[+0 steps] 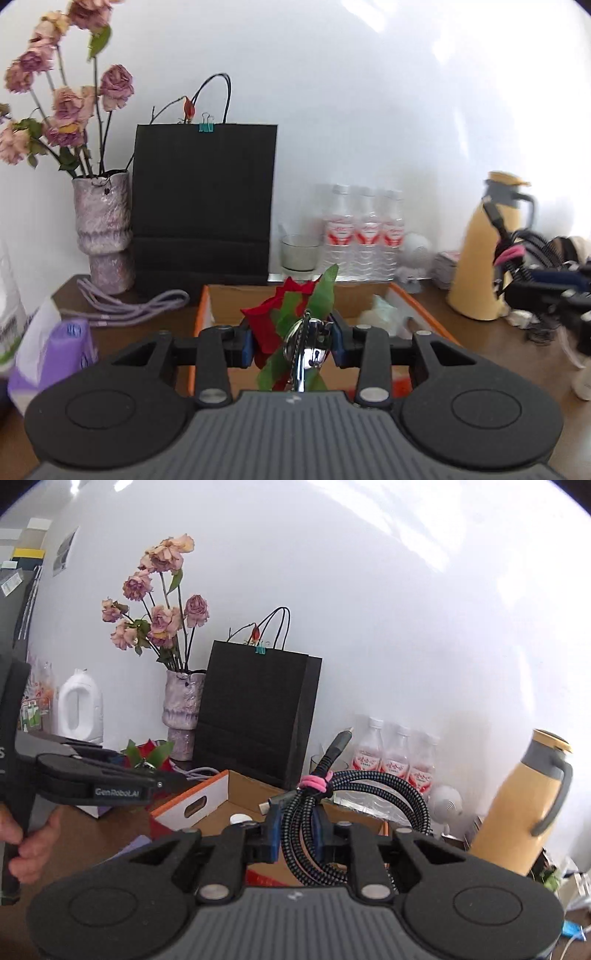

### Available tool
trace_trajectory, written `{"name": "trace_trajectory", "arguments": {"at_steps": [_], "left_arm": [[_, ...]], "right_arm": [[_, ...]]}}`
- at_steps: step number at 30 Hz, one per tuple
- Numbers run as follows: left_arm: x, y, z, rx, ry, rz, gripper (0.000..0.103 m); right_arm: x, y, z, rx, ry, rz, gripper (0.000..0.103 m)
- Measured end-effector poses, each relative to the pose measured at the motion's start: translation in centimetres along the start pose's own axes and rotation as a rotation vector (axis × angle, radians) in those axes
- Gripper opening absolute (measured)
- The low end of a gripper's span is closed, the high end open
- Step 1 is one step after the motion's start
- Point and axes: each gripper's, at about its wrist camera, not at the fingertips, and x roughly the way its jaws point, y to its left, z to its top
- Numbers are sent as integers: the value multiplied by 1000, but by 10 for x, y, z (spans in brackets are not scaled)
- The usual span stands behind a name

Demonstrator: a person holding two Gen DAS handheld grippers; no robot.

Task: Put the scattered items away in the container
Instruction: 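Carry the ornament and cable into the cardboard box and open both tools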

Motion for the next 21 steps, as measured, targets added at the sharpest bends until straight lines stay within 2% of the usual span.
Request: {"name": "trace_trajectory", "arguments": {"at_steps": [4,6,8,12,15,18,21], "left_arm": [[81,25,22,-36,127,21,39],[121,30,25,-30,177,79,39],[159,34,25,4,224,123,39],[226,35,16,52,390,129,39],[262,35,5,88,478,97,41],[277,38,-3,116,529,94,42],[274,40,-2,98,535,50,53]], "right_arm": [[75,-15,28,-15,80,71,16],[124,-26,32,43,146,140,16],[174,-27,23,79,209,199,16],[256,-32,7,153,369,284,16],[296,-24,-3,112,459,271,16],[326,-23,-17,83,555,251,16],[342,-23,-28,45,610,221,19]]}}
